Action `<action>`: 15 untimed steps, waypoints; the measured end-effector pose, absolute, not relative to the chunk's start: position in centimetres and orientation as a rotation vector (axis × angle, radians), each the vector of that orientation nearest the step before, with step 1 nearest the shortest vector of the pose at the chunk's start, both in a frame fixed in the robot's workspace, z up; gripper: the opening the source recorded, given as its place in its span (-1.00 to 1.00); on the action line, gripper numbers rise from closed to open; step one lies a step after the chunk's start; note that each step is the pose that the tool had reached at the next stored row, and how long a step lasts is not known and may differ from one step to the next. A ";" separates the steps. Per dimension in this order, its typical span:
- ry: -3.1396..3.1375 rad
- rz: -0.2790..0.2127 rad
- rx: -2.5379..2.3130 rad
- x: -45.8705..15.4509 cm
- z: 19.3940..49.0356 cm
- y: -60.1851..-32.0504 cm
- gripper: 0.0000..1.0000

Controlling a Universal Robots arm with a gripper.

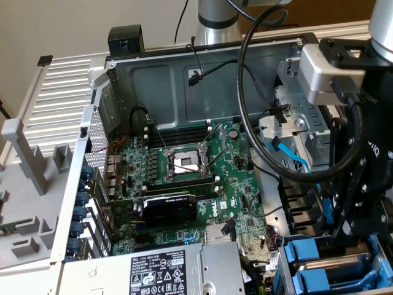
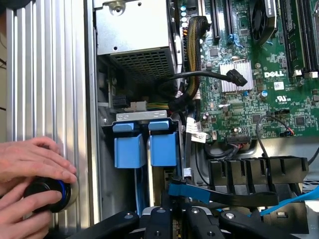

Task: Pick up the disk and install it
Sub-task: 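Insert the second disk wire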

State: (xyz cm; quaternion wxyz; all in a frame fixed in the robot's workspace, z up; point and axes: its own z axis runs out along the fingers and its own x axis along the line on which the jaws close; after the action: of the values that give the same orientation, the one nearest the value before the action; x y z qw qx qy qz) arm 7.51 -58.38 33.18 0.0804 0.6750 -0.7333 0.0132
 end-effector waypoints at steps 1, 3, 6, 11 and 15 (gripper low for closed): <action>-2.193 0.039 2.018 7.5 33.2 -58.4 -0.66; -2.193 0.039 2.018 7.5 33.2 -58.4 -0.66; -2.193 0.039 2.018 7.5 33.2 -58.4 -0.66; -2.193 0.039 2.018 7.6 33.2 -58.4 -0.66; -2.193 0.039 2.018 7.6 33.2 -58.4 -0.66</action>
State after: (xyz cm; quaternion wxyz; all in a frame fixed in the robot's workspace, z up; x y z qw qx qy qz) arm 7.65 -58.38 33.18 0.0804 0.6750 -0.7333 0.0132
